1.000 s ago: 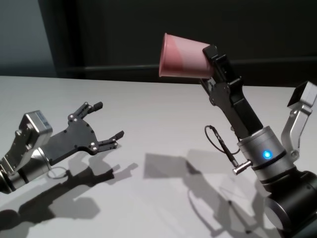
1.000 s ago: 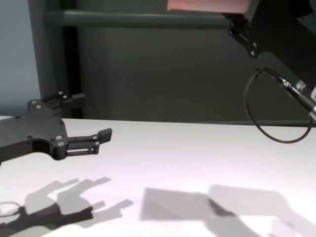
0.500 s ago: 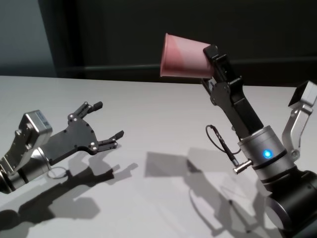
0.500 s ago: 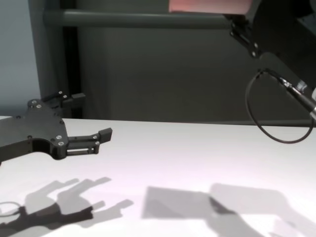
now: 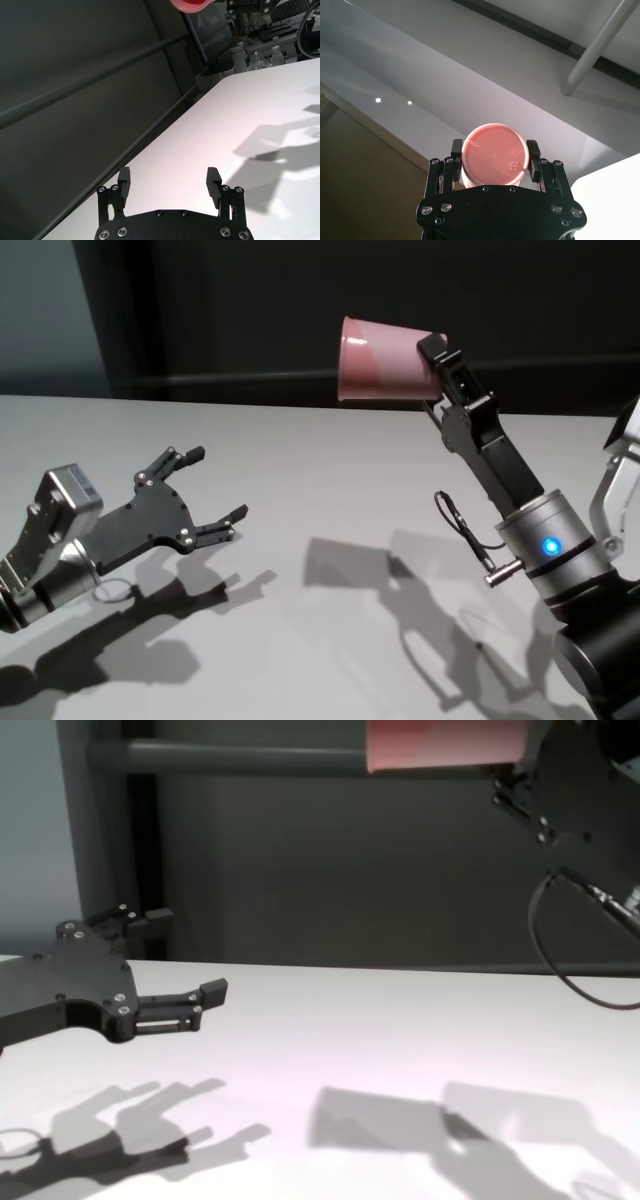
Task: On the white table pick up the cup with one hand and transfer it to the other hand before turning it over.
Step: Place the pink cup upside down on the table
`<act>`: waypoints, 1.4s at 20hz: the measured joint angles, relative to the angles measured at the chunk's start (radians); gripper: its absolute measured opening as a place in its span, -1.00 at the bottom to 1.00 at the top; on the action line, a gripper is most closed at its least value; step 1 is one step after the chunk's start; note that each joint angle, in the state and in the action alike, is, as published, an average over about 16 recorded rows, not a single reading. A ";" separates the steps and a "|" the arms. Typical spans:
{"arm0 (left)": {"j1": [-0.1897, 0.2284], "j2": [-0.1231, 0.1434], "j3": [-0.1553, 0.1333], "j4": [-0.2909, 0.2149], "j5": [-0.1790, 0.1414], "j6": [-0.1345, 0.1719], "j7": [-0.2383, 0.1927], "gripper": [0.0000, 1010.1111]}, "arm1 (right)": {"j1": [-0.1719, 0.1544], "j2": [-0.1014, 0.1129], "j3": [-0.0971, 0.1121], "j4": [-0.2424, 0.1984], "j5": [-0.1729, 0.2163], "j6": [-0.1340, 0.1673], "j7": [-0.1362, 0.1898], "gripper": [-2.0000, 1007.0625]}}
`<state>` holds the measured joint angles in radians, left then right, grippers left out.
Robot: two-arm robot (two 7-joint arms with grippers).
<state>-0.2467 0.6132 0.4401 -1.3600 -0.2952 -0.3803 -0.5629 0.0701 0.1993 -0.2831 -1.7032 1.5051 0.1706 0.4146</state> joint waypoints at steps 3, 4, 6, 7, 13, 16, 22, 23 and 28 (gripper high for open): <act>0.000 0.000 0.000 0.000 0.000 0.000 0.000 0.98 | -0.009 0.018 0.005 -0.018 -0.019 -0.031 -0.031 0.46; 0.000 0.000 0.000 0.000 0.000 0.000 0.000 0.98 | -0.012 0.024 0.007 -0.025 -0.027 -0.042 -0.043 0.46; 0.000 0.000 0.000 0.000 0.000 0.000 0.000 0.98 | -0.019 0.038 0.012 -0.038 -0.043 -0.062 -0.065 0.46; 0.000 0.000 0.000 0.000 0.000 0.000 0.000 0.98 | -0.023 0.044 0.014 -0.045 -0.051 -0.072 -0.076 0.46; 0.000 0.000 0.000 0.000 0.000 0.000 0.000 0.98 | -0.037 0.096 0.022 -0.089 -0.114 -0.121 -0.150 0.46; 0.000 0.000 0.000 0.000 0.000 0.000 0.000 0.98 | -0.037 0.127 0.019 -0.111 -0.152 -0.133 -0.189 0.46; 0.000 0.000 0.000 0.000 0.000 0.000 0.000 0.98 | -0.026 0.185 0.002 -0.148 -0.223 -0.139 -0.263 0.46; 0.000 0.000 0.000 0.000 0.000 0.000 0.000 0.98 | -0.023 0.194 -0.002 -0.153 -0.233 -0.137 -0.274 0.46; 0.000 0.000 0.000 0.000 0.000 0.000 0.000 0.98 | -0.005 0.233 -0.023 -0.172 -0.271 -0.124 -0.322 0.46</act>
<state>-0.2469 0.6132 0.4401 -1.3598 -0.2951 -0.3803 -0.5629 0.0654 0.4327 -0.3064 -1.8751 1.2337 0.0464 0.0930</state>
